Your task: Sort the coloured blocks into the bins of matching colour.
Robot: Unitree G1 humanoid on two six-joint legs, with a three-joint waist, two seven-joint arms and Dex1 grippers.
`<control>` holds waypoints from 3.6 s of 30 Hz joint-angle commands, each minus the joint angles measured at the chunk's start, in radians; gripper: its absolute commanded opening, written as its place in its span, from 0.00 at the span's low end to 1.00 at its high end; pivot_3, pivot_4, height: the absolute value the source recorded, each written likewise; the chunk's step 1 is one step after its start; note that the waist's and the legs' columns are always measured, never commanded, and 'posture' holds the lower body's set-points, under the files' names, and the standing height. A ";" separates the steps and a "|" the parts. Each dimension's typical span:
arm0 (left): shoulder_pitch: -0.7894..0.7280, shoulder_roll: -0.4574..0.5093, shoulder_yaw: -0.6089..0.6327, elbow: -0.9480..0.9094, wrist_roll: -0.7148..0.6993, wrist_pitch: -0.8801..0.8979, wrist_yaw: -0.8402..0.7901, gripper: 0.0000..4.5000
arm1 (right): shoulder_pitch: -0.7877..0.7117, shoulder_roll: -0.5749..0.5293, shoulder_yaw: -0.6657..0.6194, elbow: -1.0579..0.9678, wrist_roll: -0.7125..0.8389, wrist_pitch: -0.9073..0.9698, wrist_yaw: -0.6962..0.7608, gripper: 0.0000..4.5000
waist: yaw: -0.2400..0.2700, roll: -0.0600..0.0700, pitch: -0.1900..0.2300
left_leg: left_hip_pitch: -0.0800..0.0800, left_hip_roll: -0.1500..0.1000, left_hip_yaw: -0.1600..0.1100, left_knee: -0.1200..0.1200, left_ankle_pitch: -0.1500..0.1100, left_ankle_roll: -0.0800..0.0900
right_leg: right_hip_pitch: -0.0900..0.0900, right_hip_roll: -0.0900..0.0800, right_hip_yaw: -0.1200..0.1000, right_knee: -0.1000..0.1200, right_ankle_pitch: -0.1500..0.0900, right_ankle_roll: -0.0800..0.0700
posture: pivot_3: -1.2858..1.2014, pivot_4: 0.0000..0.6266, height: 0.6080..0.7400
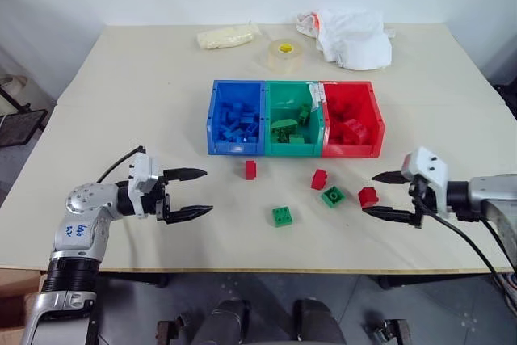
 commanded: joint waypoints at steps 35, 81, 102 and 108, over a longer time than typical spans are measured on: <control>-0.041 -0.081 -0.021 0.006 -0.010 -0.060 0.030 1.00 | -0.628 0.340 0.018 0.558 -0.139 -0.234 -0.292 0.81 | -0.011 0.000 0.000 | 0.000 0.000 0.001 -0.001 0.000 -0.001 | -0.002 0.001 0.000 0.005 0.000 -0.001 | 0.52 0.24 1.00; -0.056 -0.080 -0.027 0.029 -0.014 -0.091 0.022 1.00 | -0.048 0.215 0.115 -0.100 -0.027 0.037 -0.144 0.99 | -0.003 0.000 0.000 | -0.002 0.000 0.000 0.005 -0.001 0.000 | -0.003 0.001 0.001 0.005 0.000 0.000 | 0.52 0.24 1.00; -0.048 -0.082 -0.018 0.028 -0.013 -0.096 0.033 1.00 | -0.227 0.257 0.014 -0.146 0.048 0.078 -0.215 0.33 | -0.008 0.000 0.000 | -0.002 0.000 0.001 0.004 -0.001 0.000 | -0.003 0.001 0.001 0.004 0.000 0.000 | 0.52 0.24 1.00; -0.044 -0.095 -0.024 0.018 -0.011 -0.100 0.043 1.00 | -0.533 0.432 0.109 0.175 -0.048 -0.060 -0.245 0.33 | -0.022 -0.001 0.000 | -0.001 0.001 0.001 0.004 -0.001 -0.001 | -0.003 0.001 0.001 0.005 0.000 -0.001 | 0.52 0.24 1.00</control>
